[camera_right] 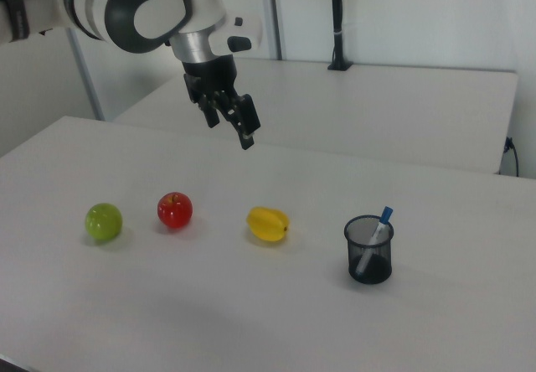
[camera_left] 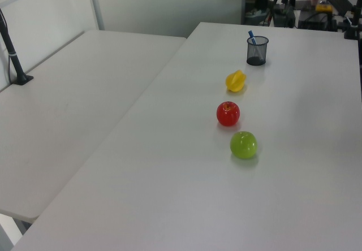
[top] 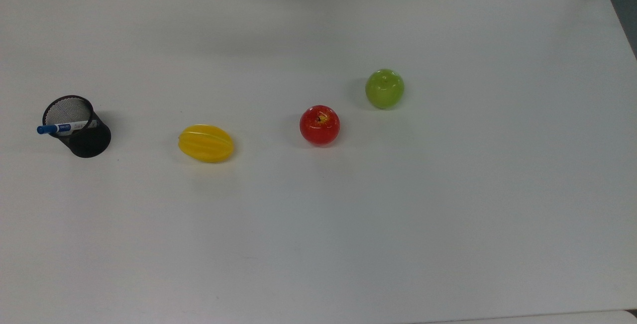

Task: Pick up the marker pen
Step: 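Move the open gripper over the black mesh pen cup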

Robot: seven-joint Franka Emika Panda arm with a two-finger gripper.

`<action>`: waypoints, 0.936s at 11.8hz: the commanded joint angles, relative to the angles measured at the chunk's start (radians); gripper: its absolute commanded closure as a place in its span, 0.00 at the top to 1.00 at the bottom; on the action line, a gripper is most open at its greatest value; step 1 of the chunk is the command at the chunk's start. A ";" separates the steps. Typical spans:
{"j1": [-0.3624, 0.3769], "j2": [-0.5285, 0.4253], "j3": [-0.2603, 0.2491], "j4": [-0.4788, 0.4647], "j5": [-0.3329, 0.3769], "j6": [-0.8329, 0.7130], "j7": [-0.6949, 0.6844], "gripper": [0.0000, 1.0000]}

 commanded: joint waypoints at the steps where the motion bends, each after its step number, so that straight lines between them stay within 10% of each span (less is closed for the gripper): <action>1: -0.044 0.043 0.000 0.000 0.012 0.160 -0.017 1.00; 11: -0.117 0.254 -0.002 0.000 -0.086 0.662 -0.022 1.00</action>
